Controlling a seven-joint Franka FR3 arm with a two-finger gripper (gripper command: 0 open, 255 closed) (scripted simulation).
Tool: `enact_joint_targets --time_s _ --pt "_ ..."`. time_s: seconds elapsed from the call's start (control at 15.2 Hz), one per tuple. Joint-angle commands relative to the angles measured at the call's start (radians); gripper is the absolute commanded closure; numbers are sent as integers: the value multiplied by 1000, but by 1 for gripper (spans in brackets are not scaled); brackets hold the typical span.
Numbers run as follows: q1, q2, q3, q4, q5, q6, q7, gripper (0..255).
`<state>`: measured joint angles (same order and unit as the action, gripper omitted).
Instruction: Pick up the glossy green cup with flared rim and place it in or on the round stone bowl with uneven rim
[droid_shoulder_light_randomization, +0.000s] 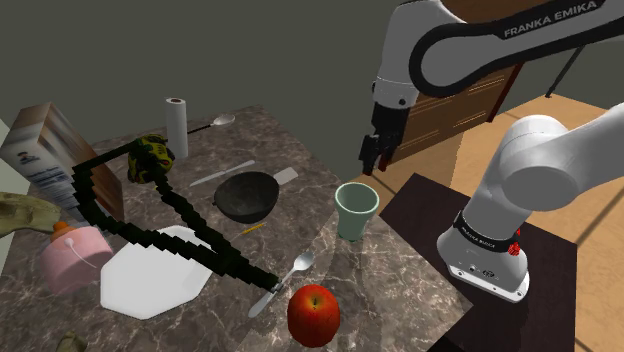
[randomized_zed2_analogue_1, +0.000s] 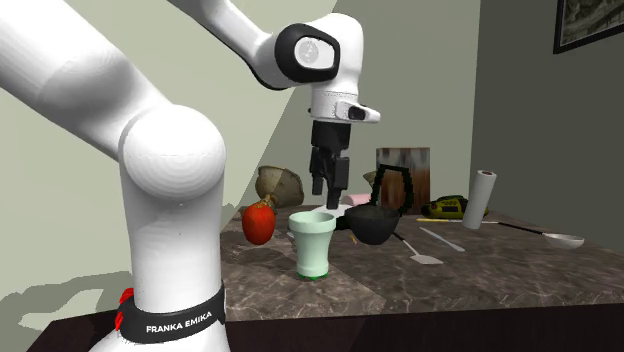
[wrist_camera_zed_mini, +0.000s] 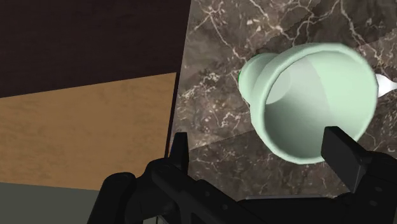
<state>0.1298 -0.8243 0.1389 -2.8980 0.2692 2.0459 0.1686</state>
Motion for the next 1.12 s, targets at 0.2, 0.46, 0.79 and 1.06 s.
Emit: enact_joint_targets --time_s 0.2,0.46,0.79,1.06 --pt "56 91 30 -77 83 190 -8 0" --pt "73 149 41 -103 109 274 -16 0" --pt "85 191 48 -117 128 331 -23 0" --pt "85 191 48 -117 128 331 -23 0"
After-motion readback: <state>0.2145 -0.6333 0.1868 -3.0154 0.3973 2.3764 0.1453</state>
